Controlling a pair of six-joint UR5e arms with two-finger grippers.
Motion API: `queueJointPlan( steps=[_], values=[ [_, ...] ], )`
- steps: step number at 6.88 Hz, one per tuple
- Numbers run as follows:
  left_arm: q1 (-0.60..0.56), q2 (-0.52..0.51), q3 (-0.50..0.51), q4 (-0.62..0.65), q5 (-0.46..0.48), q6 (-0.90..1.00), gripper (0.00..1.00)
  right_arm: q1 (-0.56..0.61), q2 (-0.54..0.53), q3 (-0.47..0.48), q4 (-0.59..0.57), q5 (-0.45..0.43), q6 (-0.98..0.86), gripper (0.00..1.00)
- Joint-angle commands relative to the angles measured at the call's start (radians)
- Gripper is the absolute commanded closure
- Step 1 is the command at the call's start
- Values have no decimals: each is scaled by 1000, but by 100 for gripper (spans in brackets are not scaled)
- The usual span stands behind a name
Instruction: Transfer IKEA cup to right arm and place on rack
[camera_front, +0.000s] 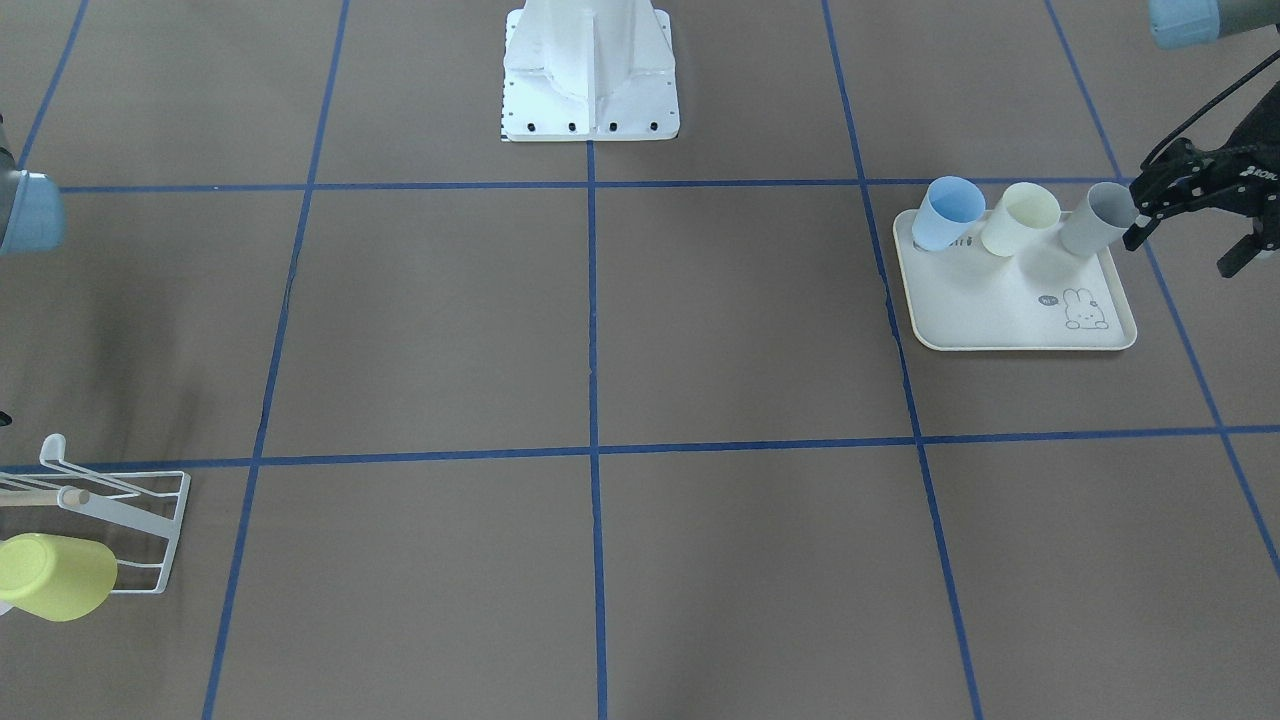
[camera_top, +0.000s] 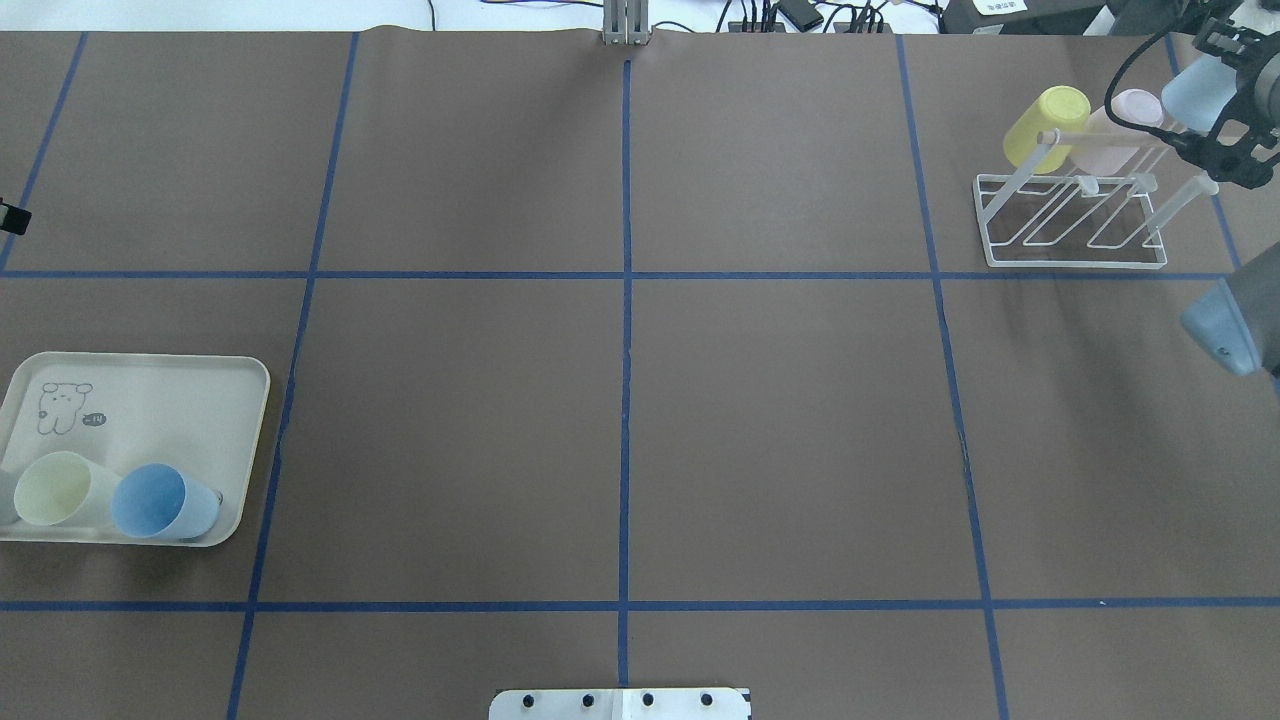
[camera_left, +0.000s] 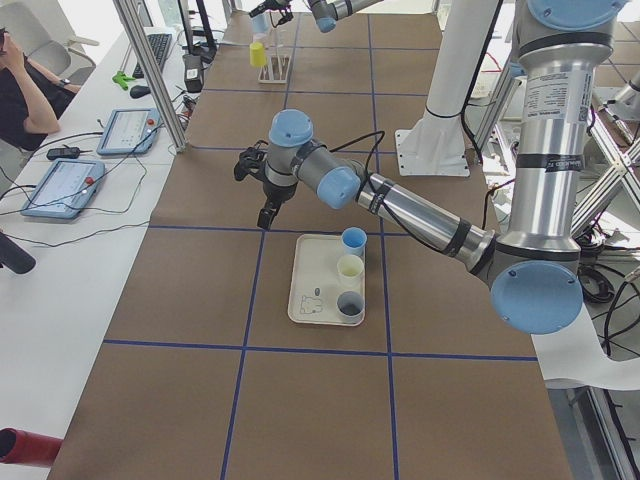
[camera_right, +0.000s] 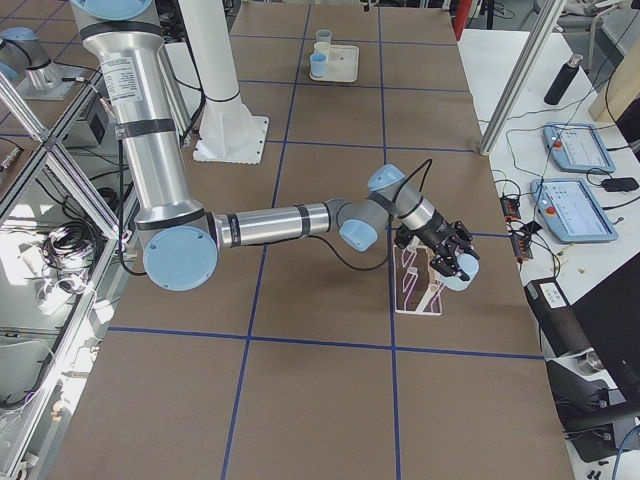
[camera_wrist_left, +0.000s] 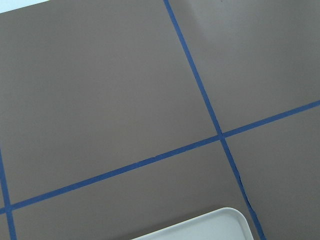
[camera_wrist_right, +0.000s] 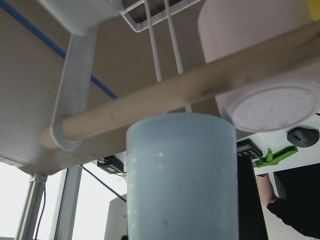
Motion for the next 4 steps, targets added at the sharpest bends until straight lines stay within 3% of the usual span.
queueJointPlan(
  steps=[1,4],
  values=[
    [1,-1,-1,0,0,0,0,-4,0,-5,0,-5,-2,100],
    [1,-1,0,0,0,0,0,-10,0,-7,0,-14,-2,100]
  ],
)
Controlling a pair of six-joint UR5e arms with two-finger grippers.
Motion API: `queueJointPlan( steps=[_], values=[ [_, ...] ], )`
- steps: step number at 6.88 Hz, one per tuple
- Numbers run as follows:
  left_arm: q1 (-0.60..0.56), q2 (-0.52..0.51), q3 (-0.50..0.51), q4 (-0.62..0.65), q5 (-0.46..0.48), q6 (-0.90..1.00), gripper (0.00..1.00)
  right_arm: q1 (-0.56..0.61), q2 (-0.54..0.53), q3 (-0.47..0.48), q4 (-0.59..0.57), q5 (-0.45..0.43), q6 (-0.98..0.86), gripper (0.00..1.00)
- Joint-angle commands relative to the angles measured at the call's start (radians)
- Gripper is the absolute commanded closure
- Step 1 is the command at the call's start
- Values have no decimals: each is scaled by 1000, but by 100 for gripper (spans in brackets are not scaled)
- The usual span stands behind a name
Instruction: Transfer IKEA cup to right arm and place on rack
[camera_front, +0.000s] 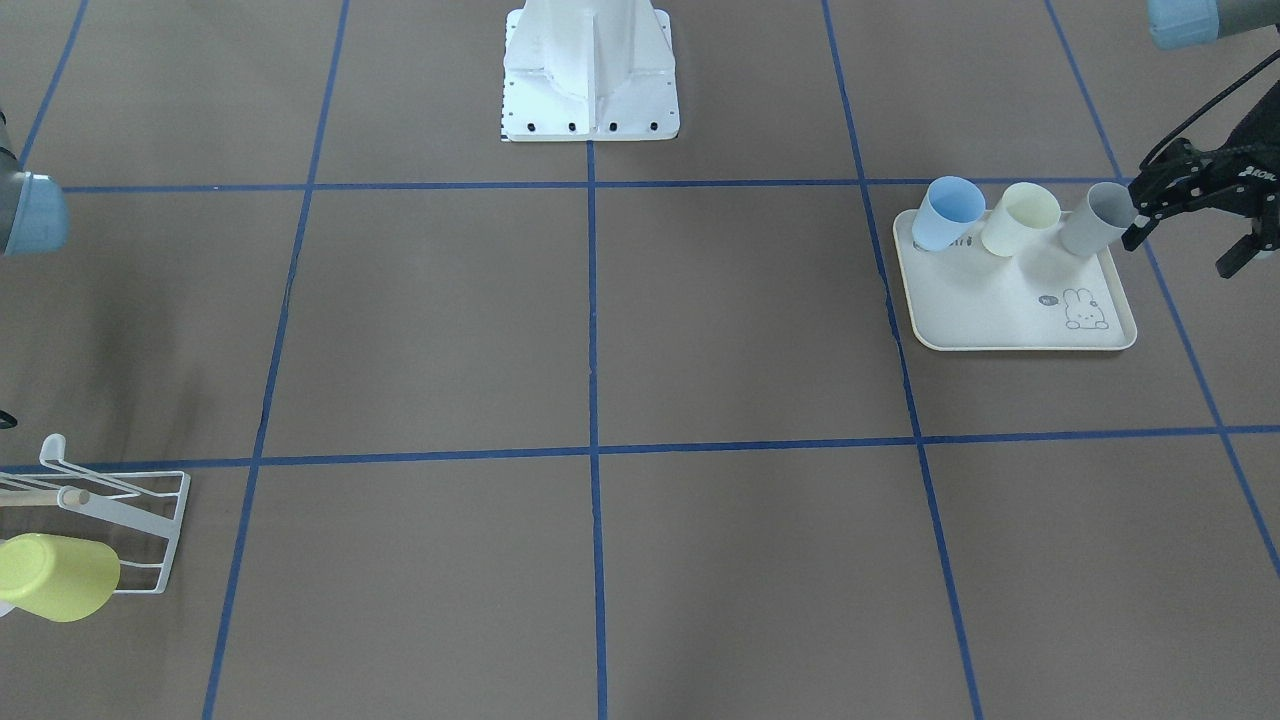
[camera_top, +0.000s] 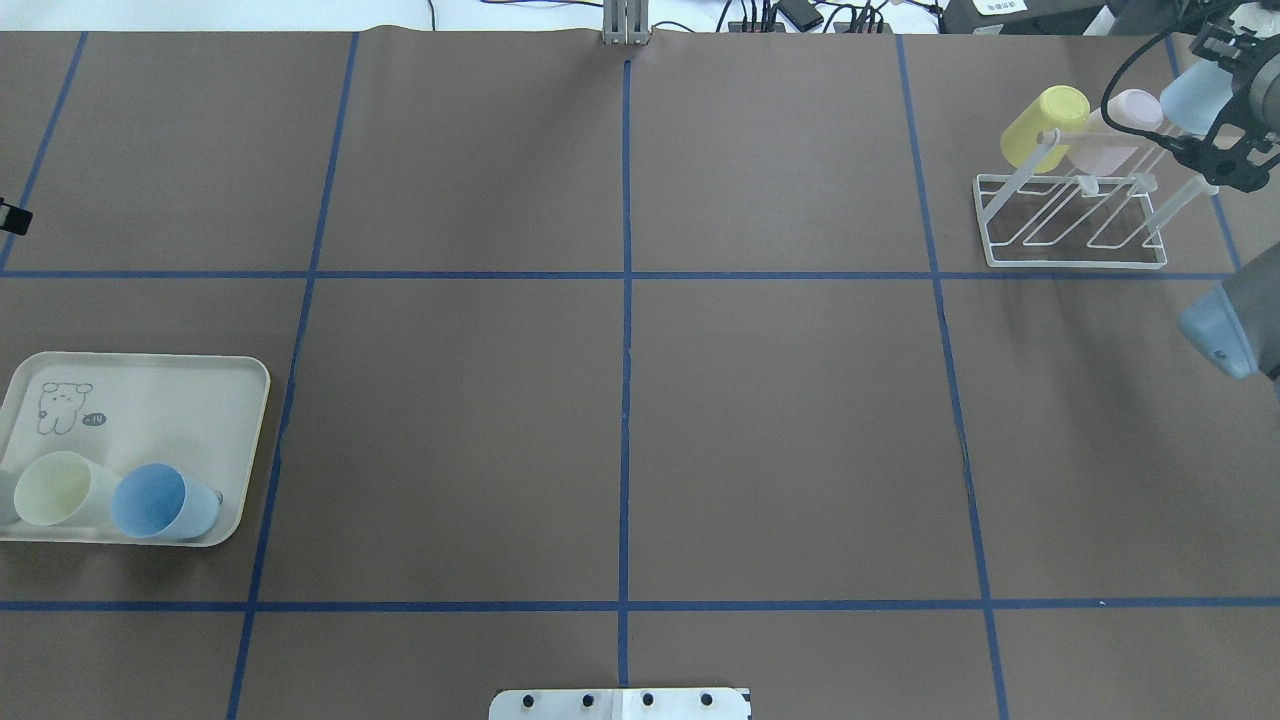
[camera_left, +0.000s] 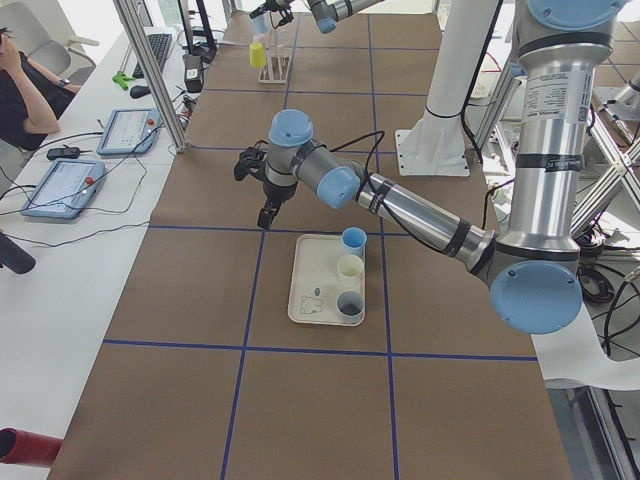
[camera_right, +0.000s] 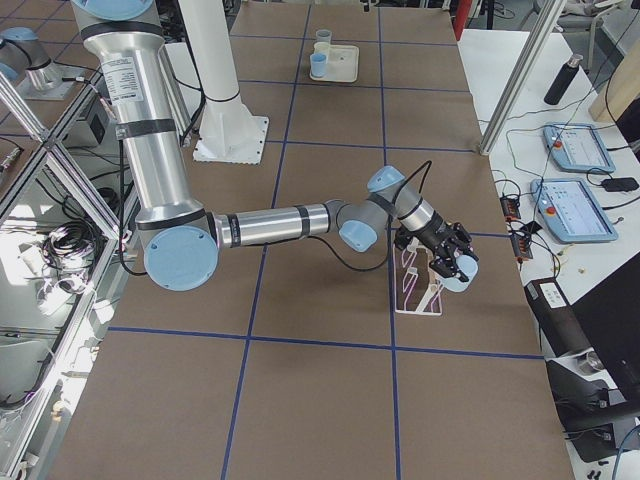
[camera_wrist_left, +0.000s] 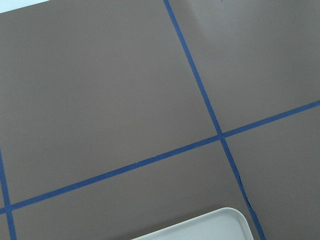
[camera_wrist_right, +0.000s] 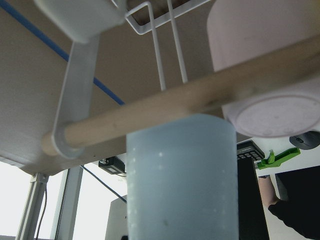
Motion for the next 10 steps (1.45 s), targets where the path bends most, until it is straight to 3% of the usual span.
queueJointPlan(
  steps=[1,10],
  values=[
    [0,-1,0,0,0,-2,0,-7,0,-6,2,-14,0,100],
    [0,-2,5,0,0,-2,0,-27,0,-18,0,-46,-2,100]
  ],
)
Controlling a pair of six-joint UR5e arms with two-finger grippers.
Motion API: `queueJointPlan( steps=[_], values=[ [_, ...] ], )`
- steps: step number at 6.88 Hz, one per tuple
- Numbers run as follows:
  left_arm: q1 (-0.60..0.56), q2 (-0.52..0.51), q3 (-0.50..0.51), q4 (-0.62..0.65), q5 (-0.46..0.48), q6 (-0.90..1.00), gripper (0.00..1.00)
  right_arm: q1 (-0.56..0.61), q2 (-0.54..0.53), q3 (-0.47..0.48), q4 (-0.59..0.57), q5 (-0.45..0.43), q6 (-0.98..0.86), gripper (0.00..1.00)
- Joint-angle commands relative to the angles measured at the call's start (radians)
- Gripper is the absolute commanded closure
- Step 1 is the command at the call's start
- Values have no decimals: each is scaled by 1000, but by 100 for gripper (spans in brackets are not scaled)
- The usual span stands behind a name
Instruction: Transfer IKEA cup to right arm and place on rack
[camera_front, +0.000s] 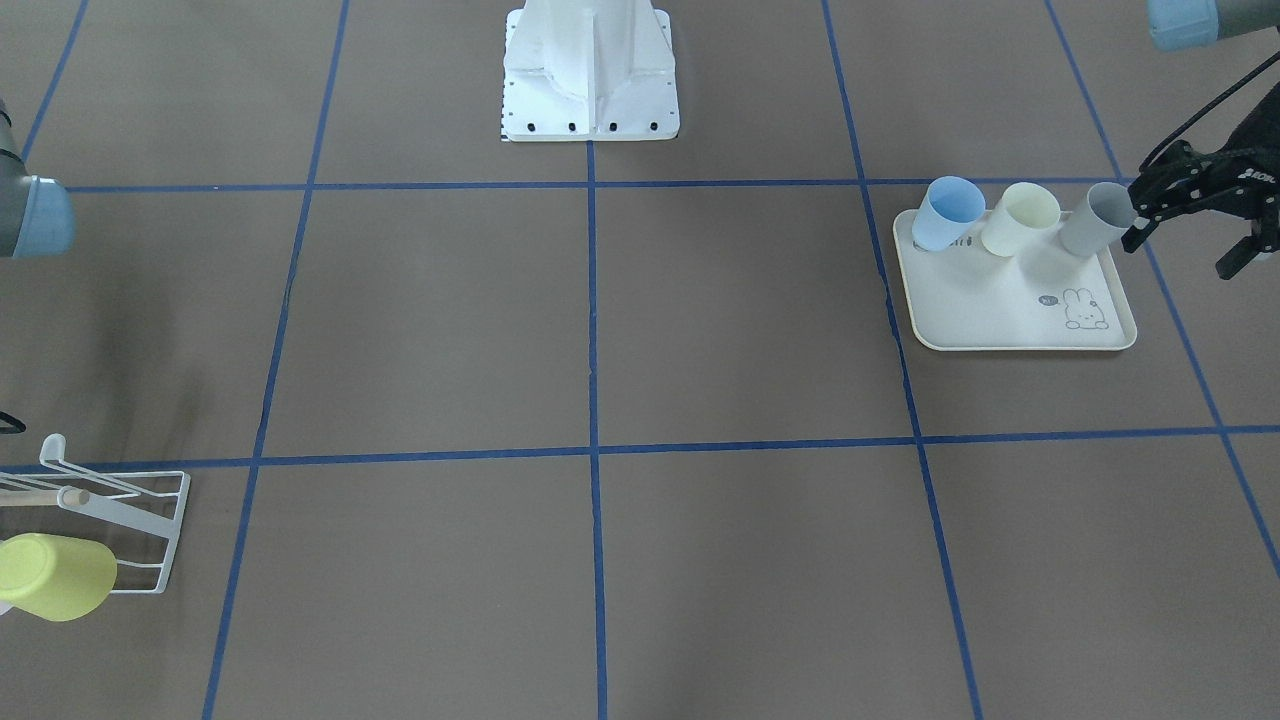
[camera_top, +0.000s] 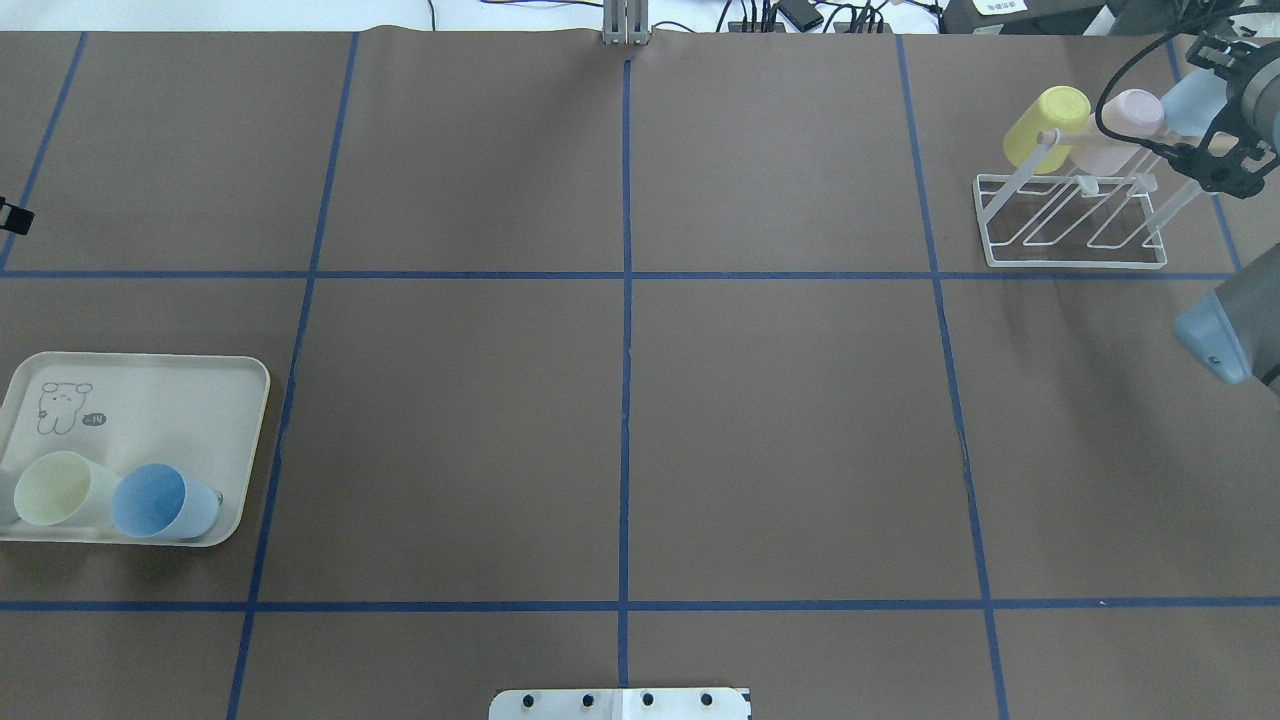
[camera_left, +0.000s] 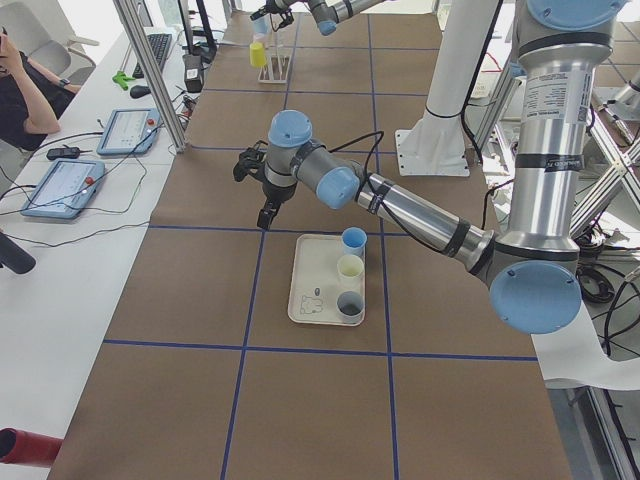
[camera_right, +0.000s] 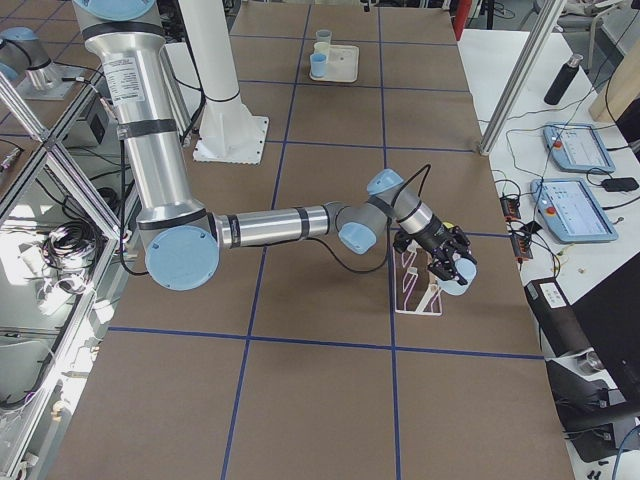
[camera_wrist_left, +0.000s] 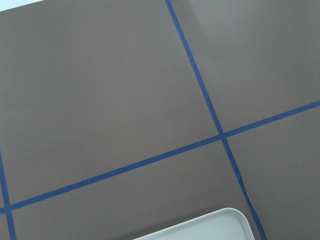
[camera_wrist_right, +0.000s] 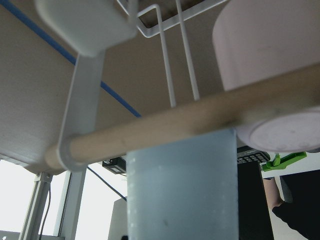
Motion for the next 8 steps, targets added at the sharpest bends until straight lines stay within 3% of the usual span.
queueJointPlan(
  steps=[1,5,8],
  values=[
    [-1,0,0,-1,0,0,0,-19,0,-3,0,-26,3,100],
    [-1,0,-1,-1,-2,0,0,-31,0,-11,6,-41,5,100],
    [1,-2,-1,-1,-2,0,0,-42,2,-75,98,-49,6,97]
  ],
)
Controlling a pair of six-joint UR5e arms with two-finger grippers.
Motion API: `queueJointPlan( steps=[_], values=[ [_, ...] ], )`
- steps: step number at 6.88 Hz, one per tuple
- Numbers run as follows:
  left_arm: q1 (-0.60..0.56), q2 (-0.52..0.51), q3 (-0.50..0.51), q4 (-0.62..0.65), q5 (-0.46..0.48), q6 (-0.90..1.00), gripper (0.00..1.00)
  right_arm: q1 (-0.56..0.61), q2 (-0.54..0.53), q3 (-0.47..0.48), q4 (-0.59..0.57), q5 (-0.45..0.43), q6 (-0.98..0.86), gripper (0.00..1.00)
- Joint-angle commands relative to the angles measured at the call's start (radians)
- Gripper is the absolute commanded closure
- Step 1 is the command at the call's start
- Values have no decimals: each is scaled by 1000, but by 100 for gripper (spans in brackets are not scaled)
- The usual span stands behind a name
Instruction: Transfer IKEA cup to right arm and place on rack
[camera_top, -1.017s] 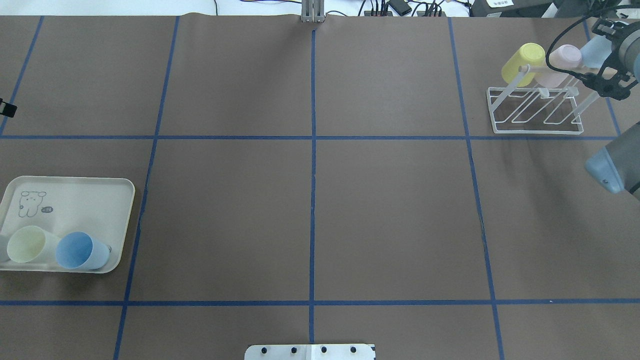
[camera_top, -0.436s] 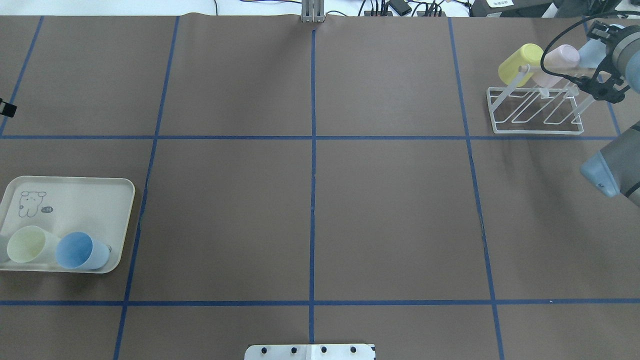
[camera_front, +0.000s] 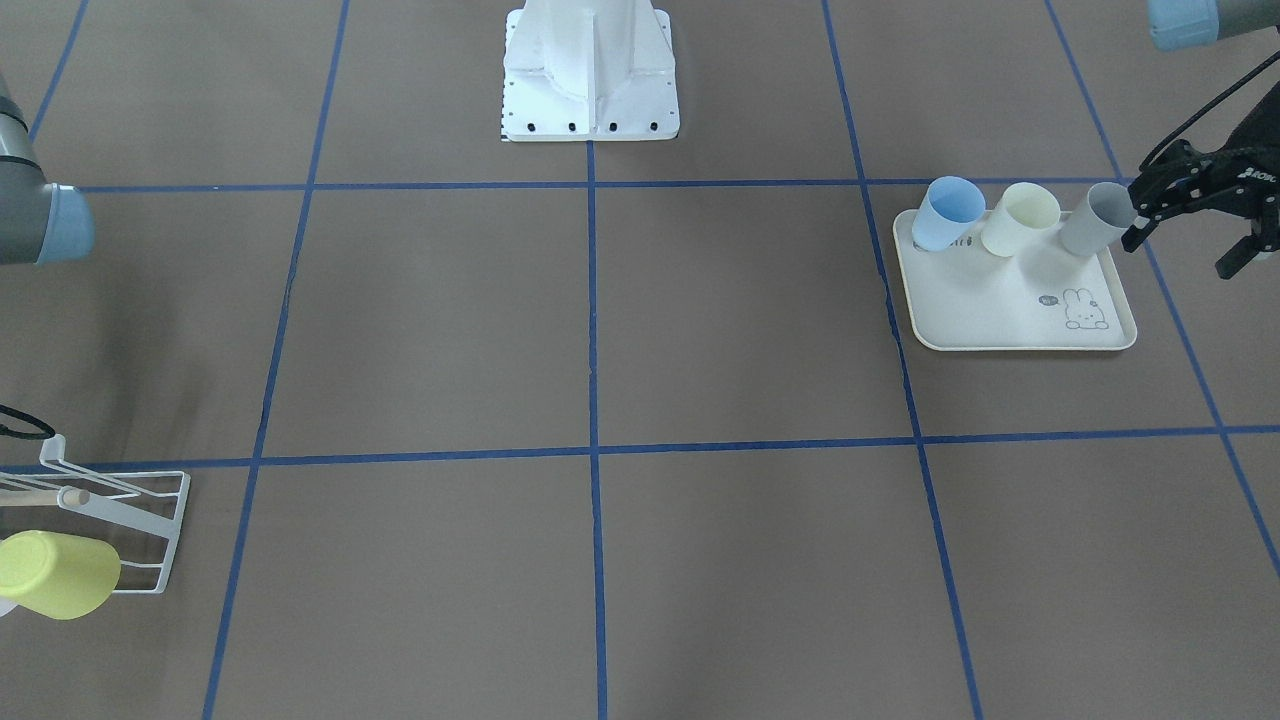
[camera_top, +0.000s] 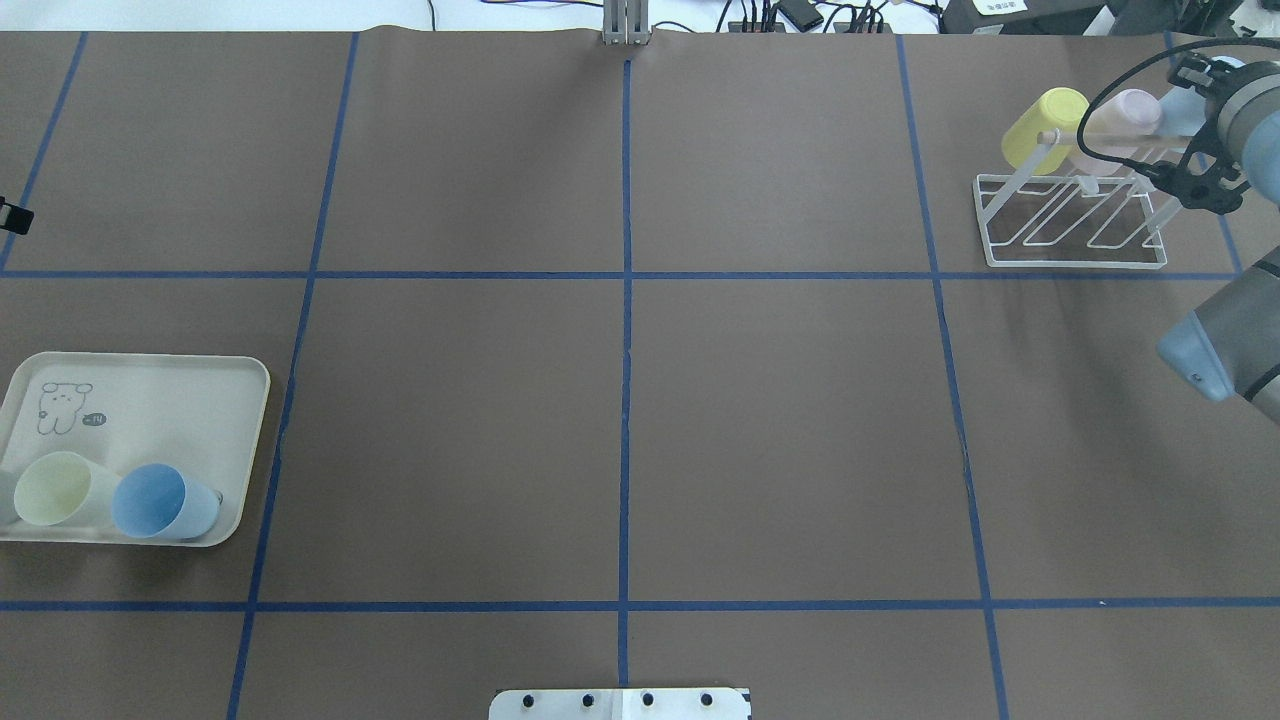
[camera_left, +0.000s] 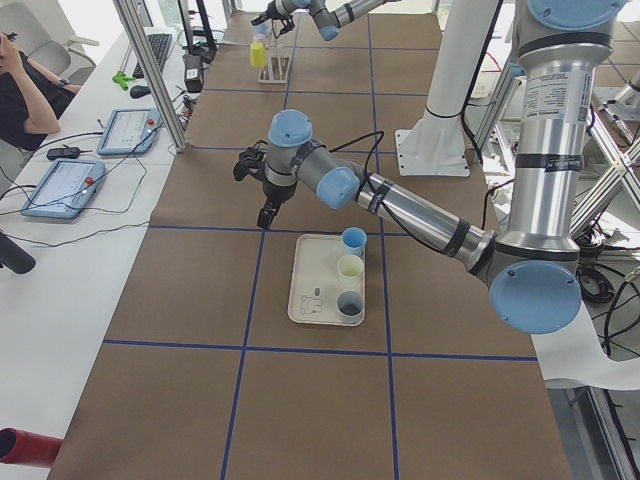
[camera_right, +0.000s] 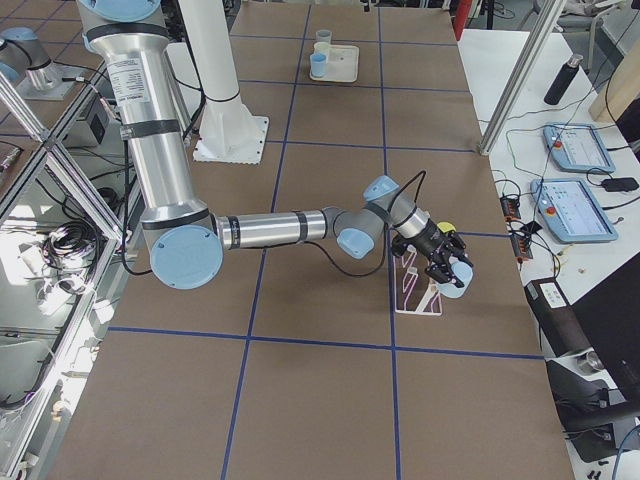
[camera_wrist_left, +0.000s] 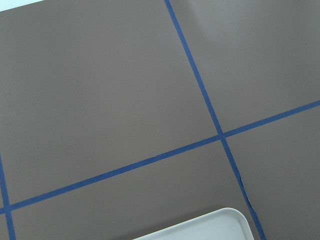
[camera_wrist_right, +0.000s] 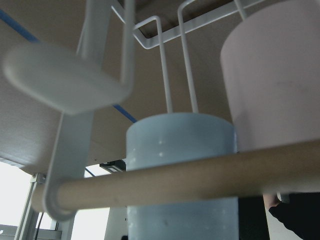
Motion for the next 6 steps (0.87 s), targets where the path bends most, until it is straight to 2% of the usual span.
queueJointPlan(
  steps=[1,3,4,6],
  values=[
    [1,-1,2,0,2,0,0,-7,4,-18,30,-6,4,91],
    [1,-1,3,-2,0,0,0,-15,4,-20,30,-15,7,77],
    [1,-1,3,-2,0,0,0,-16,4,-20,30,-20,8,63],
    [1,-1,5,-2,0,0,0,-18,4,-18,30,-26,8,43]
  ],
)
